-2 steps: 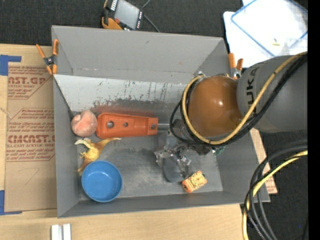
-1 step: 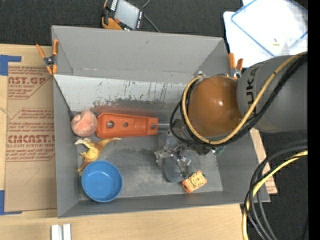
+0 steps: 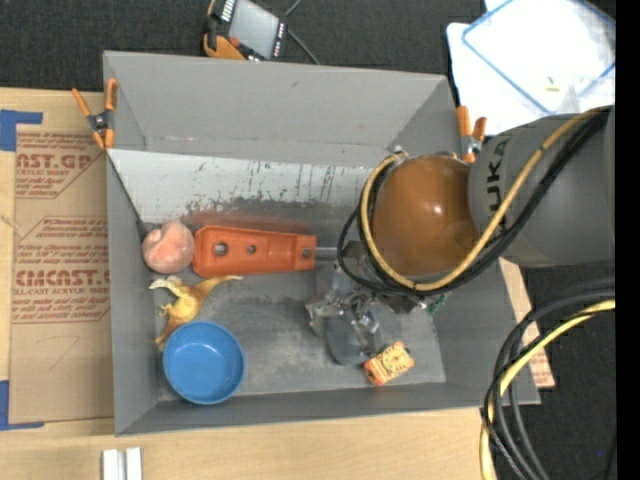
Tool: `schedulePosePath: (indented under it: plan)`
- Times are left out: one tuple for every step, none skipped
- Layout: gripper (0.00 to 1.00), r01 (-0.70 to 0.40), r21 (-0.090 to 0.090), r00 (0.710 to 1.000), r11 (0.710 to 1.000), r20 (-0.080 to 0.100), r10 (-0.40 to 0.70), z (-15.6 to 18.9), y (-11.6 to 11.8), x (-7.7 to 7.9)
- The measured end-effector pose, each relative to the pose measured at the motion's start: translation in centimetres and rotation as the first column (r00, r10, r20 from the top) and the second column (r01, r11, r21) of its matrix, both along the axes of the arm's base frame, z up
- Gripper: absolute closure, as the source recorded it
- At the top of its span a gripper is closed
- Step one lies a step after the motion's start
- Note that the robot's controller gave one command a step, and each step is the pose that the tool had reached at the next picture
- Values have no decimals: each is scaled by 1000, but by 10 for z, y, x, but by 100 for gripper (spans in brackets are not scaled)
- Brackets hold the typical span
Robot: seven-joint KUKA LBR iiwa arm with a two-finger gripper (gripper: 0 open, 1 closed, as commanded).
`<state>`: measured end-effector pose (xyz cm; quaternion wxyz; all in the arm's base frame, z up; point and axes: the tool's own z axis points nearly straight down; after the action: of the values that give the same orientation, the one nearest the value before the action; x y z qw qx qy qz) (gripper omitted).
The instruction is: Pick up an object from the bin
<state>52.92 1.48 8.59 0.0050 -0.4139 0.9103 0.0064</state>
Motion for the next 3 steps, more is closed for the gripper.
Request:
schedulePosePath:
  plan:
    - [100, 13, -2, 1000, 1000, -1, -13, 2, 2, -1]
    - [100, 12, -2, 1000, 1000, -1, -12, 2, 2, -1]
    - [100, 12, -2, 1000, 1000, -1, -12, 2, 2, -1]
